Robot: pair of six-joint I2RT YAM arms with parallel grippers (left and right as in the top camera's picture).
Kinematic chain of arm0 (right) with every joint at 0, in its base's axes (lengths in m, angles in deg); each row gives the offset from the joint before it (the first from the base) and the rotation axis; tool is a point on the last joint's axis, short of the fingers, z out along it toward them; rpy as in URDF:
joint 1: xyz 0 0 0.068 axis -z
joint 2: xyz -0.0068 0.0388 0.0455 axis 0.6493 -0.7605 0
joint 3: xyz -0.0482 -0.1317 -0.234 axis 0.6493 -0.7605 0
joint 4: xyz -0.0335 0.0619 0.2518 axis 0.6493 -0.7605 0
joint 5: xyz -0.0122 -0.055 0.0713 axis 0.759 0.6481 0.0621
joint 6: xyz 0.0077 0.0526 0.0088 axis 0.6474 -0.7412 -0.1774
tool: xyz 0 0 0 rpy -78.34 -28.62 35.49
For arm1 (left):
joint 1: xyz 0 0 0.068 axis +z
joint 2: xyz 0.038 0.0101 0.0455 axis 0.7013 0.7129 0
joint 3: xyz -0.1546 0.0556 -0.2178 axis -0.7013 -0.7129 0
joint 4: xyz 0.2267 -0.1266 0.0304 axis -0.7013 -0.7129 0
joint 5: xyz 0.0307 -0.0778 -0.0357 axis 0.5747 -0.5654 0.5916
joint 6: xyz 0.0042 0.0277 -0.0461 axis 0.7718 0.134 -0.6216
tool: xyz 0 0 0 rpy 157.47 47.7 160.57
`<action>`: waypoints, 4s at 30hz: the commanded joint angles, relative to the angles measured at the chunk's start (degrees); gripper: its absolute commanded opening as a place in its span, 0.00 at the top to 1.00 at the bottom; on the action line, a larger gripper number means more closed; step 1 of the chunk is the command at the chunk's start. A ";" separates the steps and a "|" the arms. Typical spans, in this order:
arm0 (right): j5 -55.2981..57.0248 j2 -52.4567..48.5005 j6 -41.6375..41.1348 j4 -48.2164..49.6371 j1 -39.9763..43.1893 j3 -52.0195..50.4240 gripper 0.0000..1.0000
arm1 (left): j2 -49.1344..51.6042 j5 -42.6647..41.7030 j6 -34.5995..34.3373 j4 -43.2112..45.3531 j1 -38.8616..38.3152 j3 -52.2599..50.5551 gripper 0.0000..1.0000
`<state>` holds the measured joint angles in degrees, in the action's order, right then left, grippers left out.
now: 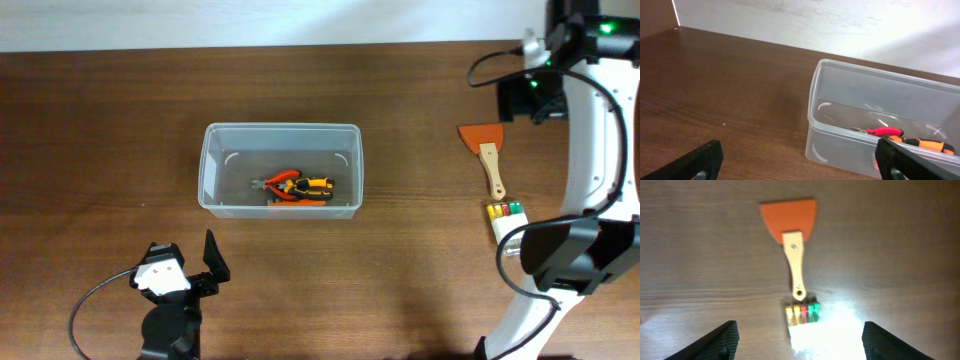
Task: Pack container
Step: 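Move right gripper to the wooden-handled orange scraper and grasp handle, then lift the scraper and lower it into the container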
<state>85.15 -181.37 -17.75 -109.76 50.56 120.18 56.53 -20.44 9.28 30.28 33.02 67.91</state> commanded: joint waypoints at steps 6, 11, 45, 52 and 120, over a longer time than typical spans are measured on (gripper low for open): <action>-0.20 -3.67 3.28 4.94 2.34 -10.62 0.22 | -0.17 0.20 0.50 -0.09 -0.24 -0.17 0.01; -0.76 -3.72 5.55 13.33 2.34 -21.84 0.22 | -0.17 0.20 0.50 -0.09 -0.24 -0.17 0.01; -5.20 -4.46 11.98 35.85 5.11 -42.27 0.16 | -0.17 0.20 0.50 -0.09 -0.24 -0.17 0.01; -6.49 -4.46 13.49 36.00 5.05 -42.27 0.38 | -0.17 0.22 0.50 -0.09 -0.22 -0.15 0.01; -16.61 -4.44 43.12 5.33 -43.41 9.03 0.96 | -0.17 0.20 0.50 -0.09 -0.24 -0.15 0.01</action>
<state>69.89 -185.65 17.98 -104.45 8.87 128.07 56.53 -20.44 9.28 30.28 33.02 67.91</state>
